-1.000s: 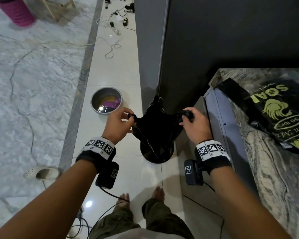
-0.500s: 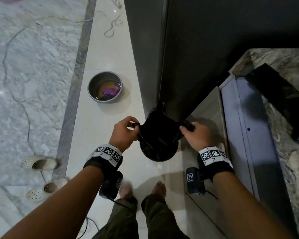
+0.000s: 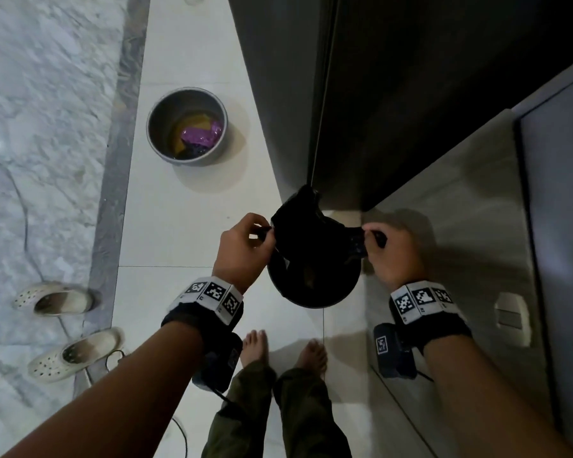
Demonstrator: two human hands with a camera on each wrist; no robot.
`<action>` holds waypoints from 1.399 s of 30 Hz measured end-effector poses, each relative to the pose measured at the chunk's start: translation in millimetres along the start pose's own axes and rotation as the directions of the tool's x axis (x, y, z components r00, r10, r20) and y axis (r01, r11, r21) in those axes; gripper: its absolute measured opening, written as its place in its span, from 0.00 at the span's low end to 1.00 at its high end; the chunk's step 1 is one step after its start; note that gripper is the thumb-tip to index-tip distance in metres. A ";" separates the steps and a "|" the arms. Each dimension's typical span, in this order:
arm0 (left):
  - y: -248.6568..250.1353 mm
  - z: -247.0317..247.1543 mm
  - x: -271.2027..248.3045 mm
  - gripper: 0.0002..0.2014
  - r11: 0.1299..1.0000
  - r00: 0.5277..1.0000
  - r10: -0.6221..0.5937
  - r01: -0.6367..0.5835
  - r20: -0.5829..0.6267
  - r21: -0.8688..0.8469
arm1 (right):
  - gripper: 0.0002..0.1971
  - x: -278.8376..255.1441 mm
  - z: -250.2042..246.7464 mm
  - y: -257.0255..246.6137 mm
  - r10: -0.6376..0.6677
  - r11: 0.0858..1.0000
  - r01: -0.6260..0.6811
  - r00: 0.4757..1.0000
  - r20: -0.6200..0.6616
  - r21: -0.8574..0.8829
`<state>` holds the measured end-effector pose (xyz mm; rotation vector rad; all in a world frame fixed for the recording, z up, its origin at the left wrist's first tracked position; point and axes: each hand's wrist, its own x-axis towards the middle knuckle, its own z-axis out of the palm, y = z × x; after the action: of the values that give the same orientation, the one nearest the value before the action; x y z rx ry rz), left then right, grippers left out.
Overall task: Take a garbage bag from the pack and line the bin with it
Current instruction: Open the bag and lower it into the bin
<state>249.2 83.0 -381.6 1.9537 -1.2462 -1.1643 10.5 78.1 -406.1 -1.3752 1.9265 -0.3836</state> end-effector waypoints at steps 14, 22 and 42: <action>-150.8 5.1 49.9 0.07 0.923 0.975 -0.124 0.181 -0.184 0.339 | 0.17 41.4 50.5 83.0 0.113 0.881 -0.146 0.989 -0.099 -0.449; -146.4 19.2 18.7 0.28 0.808 0.982 0.024 0.092 -0.188 0.582 | 0.24 31.4 64.4 87.1 0.246 0.912 -0.231 0.969 0.002 -0.338; -179.8 69.5 51.2 0.07 0.880 0.998 -0.058 0.038 0.027 0.474 | 0.18 42.8 87.5 115.8 0.197 0.948 -0.197 0.980 -0.025 -0.250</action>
<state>277.0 113.7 -576.8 2.3284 -1.6333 -0.9871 -15.1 98.2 -553.8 -1.3196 2.1463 -0.0424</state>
